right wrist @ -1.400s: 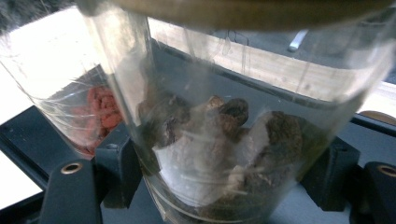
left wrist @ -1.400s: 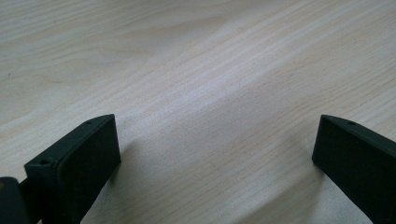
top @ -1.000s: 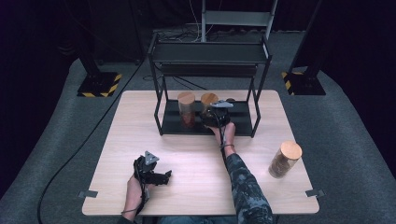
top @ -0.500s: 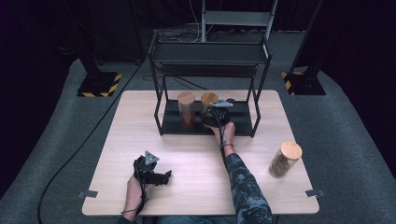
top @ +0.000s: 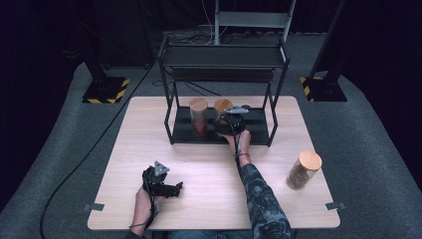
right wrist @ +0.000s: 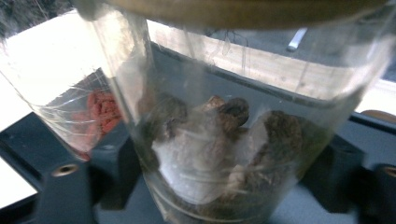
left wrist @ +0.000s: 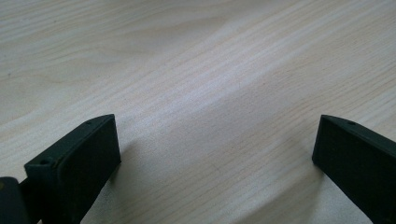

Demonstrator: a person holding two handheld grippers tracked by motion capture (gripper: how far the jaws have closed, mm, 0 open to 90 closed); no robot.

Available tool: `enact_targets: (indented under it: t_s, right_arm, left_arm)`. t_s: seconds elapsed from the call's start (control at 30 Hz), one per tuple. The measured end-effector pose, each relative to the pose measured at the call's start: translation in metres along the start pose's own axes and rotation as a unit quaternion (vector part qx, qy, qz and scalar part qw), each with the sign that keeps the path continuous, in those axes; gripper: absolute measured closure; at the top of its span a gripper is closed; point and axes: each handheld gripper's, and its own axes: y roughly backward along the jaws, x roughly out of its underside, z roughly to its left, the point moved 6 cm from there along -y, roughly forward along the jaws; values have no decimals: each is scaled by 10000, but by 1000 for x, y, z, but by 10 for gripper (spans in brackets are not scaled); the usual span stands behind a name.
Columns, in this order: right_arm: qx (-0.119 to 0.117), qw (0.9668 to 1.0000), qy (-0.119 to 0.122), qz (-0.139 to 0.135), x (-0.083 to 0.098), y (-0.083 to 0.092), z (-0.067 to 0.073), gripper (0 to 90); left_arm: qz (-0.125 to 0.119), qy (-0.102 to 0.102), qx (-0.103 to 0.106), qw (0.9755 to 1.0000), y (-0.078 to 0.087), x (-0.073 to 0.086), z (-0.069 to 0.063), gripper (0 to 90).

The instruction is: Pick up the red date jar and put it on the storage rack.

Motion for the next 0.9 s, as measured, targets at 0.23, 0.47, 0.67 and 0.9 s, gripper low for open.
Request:
enact_targets:
  t_s: [0.23, 0.47, 0.67, 0.9]
  right_arm:
    - [-138, 9985, -95, 523, 0, 6, 4, 25]
    - [-310, 9940, -258, 1021, 5, 18, 3, 0]
    - [-462, 9919, -100, 1183, 11, 36, 3, 0]
    - [-569, 9909, 57, 1218, 21, 60, 4, 0]
  left_arm:
    - [1, 0, 1, 10000, 0, 0, 0, 1]
    - [-3, 8, -2, 10000, 0, 0, 0, 1]
    - [0, -1, -1, 10000, 0, 0, 0, 1]
    - [3, -4, -2, 10000, 0, 0, 0, 1]
